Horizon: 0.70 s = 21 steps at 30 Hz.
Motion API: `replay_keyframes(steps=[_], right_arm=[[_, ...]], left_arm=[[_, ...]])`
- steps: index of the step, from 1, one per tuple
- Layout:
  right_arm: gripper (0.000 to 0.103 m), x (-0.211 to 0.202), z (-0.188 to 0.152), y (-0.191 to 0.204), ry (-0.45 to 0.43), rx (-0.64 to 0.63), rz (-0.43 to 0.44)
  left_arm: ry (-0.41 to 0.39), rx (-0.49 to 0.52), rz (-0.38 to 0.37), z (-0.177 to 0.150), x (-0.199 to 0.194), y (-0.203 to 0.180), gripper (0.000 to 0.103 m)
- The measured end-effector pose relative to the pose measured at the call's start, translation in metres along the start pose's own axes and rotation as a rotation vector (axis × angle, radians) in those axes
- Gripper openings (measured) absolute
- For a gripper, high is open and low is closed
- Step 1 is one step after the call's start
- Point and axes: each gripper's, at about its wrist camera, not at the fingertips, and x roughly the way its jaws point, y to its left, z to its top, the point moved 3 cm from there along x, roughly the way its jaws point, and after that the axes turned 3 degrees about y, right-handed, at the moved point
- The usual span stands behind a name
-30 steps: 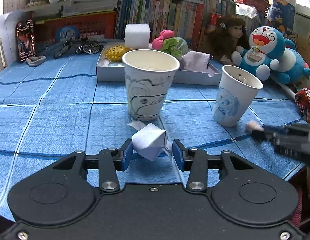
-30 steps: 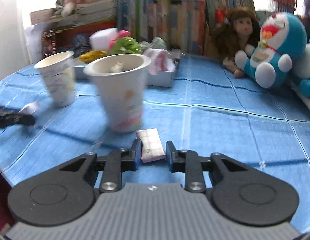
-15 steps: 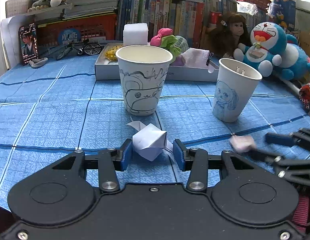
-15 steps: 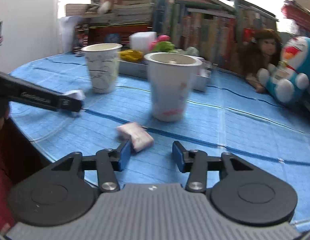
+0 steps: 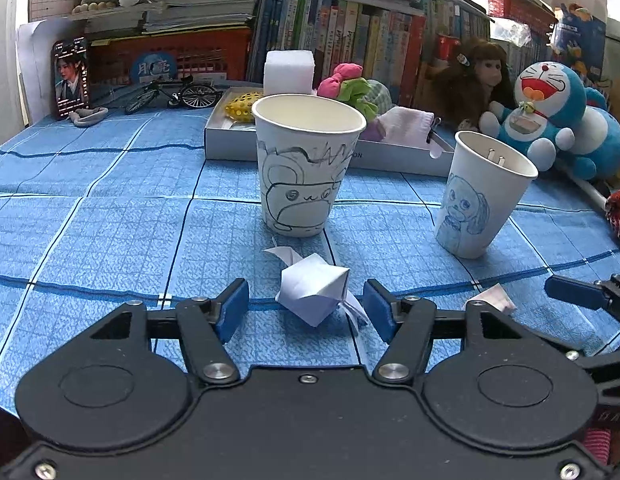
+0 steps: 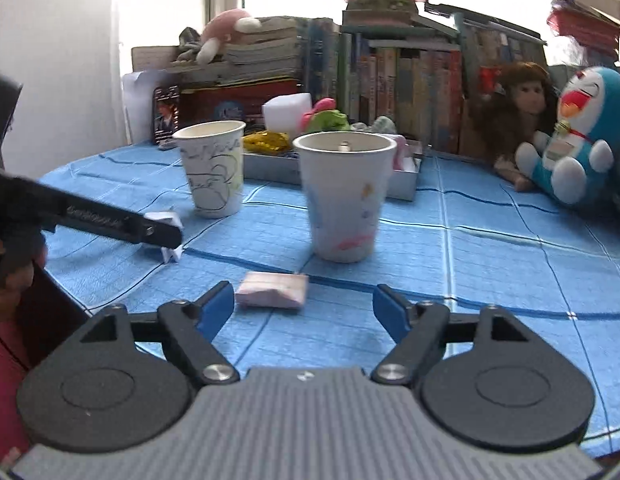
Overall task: Organize soft objects
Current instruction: 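Lift and carry the paper and tissue pack with both grippers to the tray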
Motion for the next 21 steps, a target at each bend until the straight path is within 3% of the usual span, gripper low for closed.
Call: replay_keyframes(steps=[4, 9, 14, 16, 21], right_arm=[[0.085, 0.009, -0.002, 0.014, -0.038, 0.070, -0.050], [0.083, 0.017, -0.010, 0.038, -0.072, 0.006, -0.158], [0.048, 0.018, -0.014, 0.043, -0.095, 0.050, -0.170], [0.047, 0.017, -0.012, 0.042, -0.105, 0.067, -0.168], [0.047, 0.010, -0.002, 0.044, -0.144, 0.059, -0.159]], left_arm=[[0.001, -0.006, 0.009, -0.001, 0.006, -0.003, 0.062], [-0.010, -0.009, 0.007, -0.001, 0.010, -0.006, 0.060], [-0.023, 0.004, 0.024, -0.003, 0.011, -0.009, 0.042], [-0.029, -0.006, 0.025, -0.003, 0.010, -0.008, 0.035], [-0.026, -0.018, 0.011, 0.001, 0.003, -0.006, 0.034]])
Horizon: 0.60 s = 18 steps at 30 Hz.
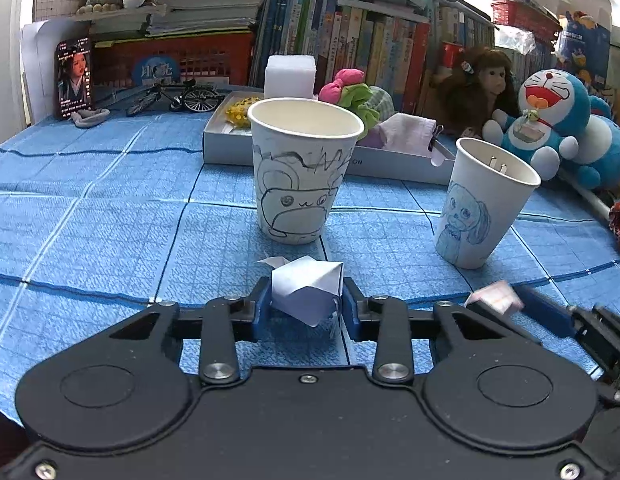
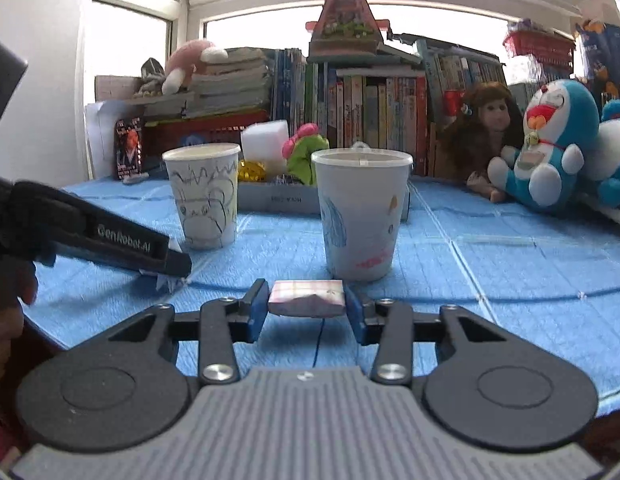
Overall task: Organize soft objects
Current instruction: 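Lift and carry the paper and tissue pack with both grippers to the tray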
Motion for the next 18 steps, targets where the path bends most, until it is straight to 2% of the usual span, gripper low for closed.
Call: replay_keyframes(steps=[9, 14, 18], right_arm=[[0.047, -0.021, 0.039, 0.002, -0.083, -0.022, 0.050], [0.047, -0.023, 0.071, -0.002, -0.104, -0.016, 0.074], [0.047, -0.018, 0.099, -0.009, -0.103, -0.019, 0.088]], left_arm=[[-0.096, 0.050, -0.061, 0.024, -0.045, -0.007, 0.034], [-0.156, 0.096, -0.094, 0.055, -0.062, -0.009, 0.034], [-0.173, 0.111, -0.117, 0.091, -0.065, -0.005, 0.034]])
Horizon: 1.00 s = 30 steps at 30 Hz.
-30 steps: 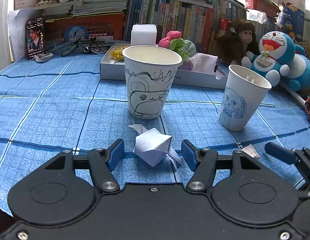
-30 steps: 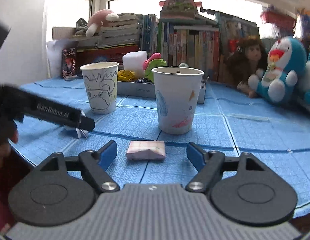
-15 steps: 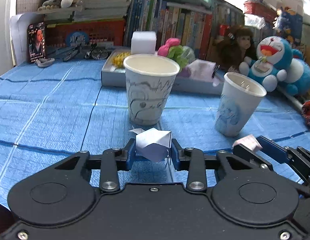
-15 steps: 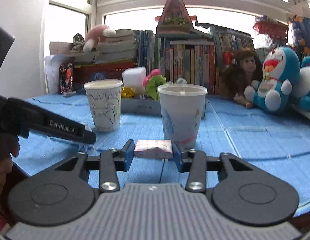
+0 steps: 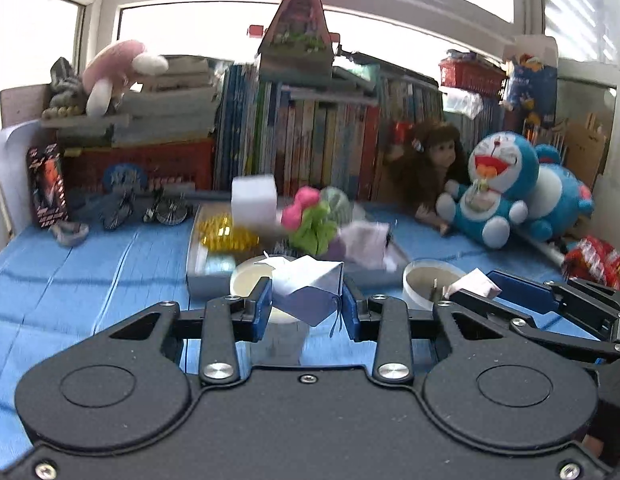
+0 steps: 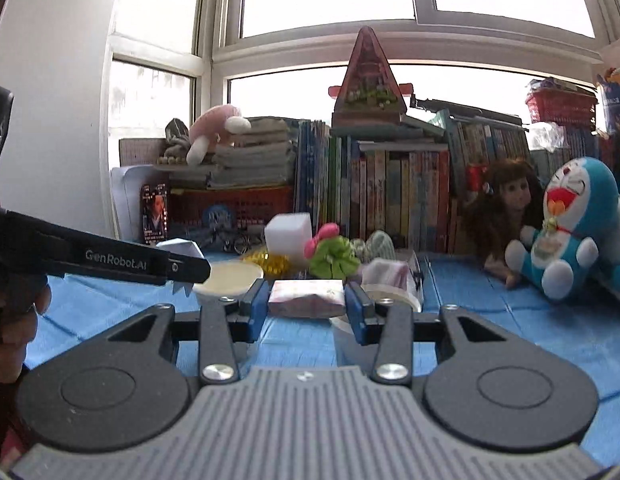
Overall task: Organize soft objects
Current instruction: 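Lift and carry the paper and tissue pack with both grippers to the tray, then lower the paper and tissue pack into the tray and open both grippers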
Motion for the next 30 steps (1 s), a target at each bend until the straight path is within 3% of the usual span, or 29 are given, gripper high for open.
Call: replay_keyframes(steps=[8, 14, 30], right_arm=[[0.047, 0.043, 0.056, -0.031, 0.103, 0.030, 0.014], [0.047, 0.087, 0.078, -0.054, 0.215, 0.109, 0.030], [0.047, 0.176, 0.078, -0.059, 0.461, 0.071, -0.008]], left_arm=[[0.023, 0.023, 0.000, 0.072, 0.029, 0.018, 0.034], [0.153, -0.013, -0.029, 0.099, 0.079, 0.029, 0.034], [0.382, -0.073, 0.026, 0.096, 0.181, 0.047, 0.034]])
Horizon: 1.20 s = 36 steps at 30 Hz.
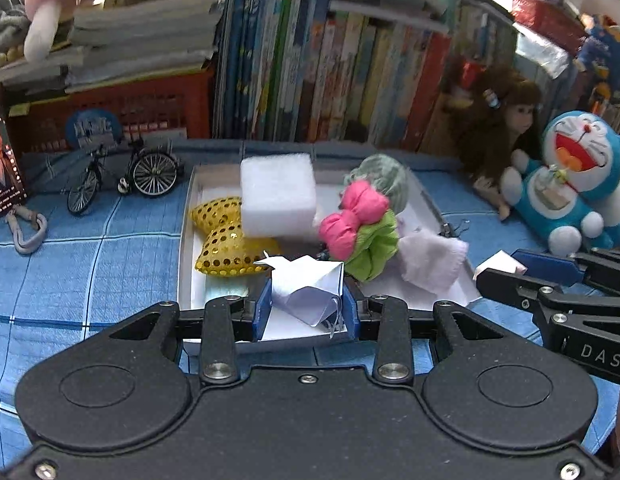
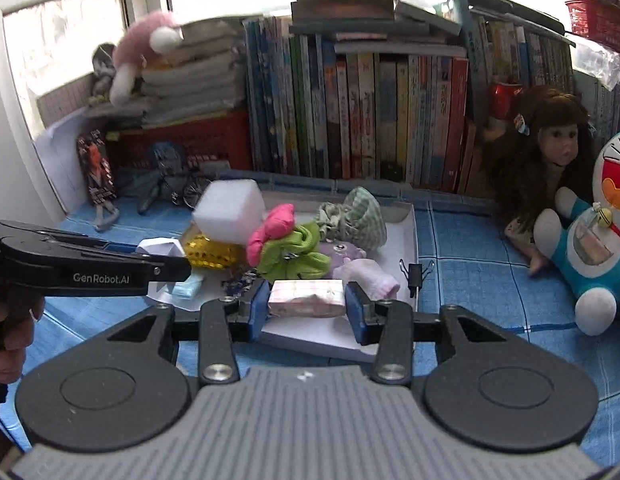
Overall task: Organize soft objects
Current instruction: 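Lower the paper and tissue pack into the tray and open both grippers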
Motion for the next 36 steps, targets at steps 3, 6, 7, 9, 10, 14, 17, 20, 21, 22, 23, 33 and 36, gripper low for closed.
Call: replay_keyframes(steps=[3, 6, 7, 9, 10, 14, 17, 20, 21, 22, 23, 33, 36], right_arm=[[0.047, 0.012, 0.005, -0.002, 0.040, 0.008, -0.002], [0.047, 0.023, 0.009, -0.004, 0.081, 0.025, 0.007], [0.047, 0.027, 0.010, -0.004, 0.096, 0.031, 0.010], [0.047, 0.034, 0.012, -0.004, 0.121, 0.031, 0.010], [0.047, 0.038, 0.012, -0.003, 0.135, 0.027, 0.009], [0.047, 0.054, 0.013, 0.000, 0.198, 0.010, 0.010], [0.047, 0.068, 0.013, 0.003, 0.265, -0.005, 0.012], [0.047, 0.081, 0.013, 0.004, 0.308, -0.005, 0.001], [0.047, 0.085, 0.013, 0.004, 0.319, -0.001, -0.001], [0.047, 0.087, 0.013, 0.004, 0.326, 0.003, -0.001], [0.047, 0.090, 0.013, 0.004, 0.333, 0.007, 0.001], [0.047, 0.112, 0.019, 0.001, 0.372, 0.038, -0.019], [0.047, 0.116, 0.020, 0.002, 0.381, 0.046, -0.024]], left_arm=[[0.026, -0.007, 0.011, 0.003, 0.012, 0.005, 0.034], [0.072, -0.024, 0.004, 0.005, 0.024, 0.010, 0.035], [0.093, -0.035, -0.003, 0.006, 0.029, 0.013, 0.035], [0.118, -0.057, -0.012, 0.007, 0.036, 0.018, 0.035], [0.127, -0.064, -0.016, 0.008, 0.039, 0.020, 0.035], [0.142, -0.070, -0.016, 0.011, 0.047, 0.024, 0.035], [0.167, -0.075, -0.016, 0.012, 0.056, 0.025, 0.035], [0.191, -0.083, -0.021, 0.013, 0.066, 0.026, 0.035], [0.195, -0.086, -0.019, 0.013, 0.068, 0.026, 0.035], [0.198, -0.086, -0.017, 0.013, 0.071, 0.026, 0.035], [0.200, -0.085, -0.015, 0.013, 0.074, 0.027, 0.035], [0.259, -0.073, 0.006, 0.016, 0.098, 0.031, 0.036], [0.256, -0.071, 0.034, 0.020, 0.103, 0.032, 0.036]])
